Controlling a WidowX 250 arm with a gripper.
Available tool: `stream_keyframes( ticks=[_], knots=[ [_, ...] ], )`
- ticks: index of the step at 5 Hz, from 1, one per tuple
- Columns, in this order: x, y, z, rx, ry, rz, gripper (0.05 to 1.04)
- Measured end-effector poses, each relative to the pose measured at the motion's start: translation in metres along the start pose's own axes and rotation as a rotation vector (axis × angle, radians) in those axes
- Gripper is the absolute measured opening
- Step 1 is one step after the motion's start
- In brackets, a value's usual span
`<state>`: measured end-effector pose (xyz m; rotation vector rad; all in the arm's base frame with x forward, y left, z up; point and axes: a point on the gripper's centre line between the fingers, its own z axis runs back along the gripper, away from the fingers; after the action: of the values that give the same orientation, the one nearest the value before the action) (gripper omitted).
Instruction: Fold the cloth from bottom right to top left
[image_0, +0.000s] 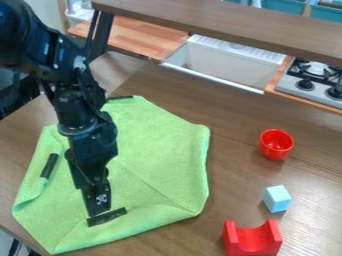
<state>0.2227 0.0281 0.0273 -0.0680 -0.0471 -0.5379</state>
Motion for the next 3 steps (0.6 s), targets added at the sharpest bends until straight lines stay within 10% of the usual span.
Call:
stream_keyframes(
  ticks=[3],
  knots=[
    [0.003, -0.007, -0.019, 0.003, 0.058, 0.013, 0.805]
  ],
)
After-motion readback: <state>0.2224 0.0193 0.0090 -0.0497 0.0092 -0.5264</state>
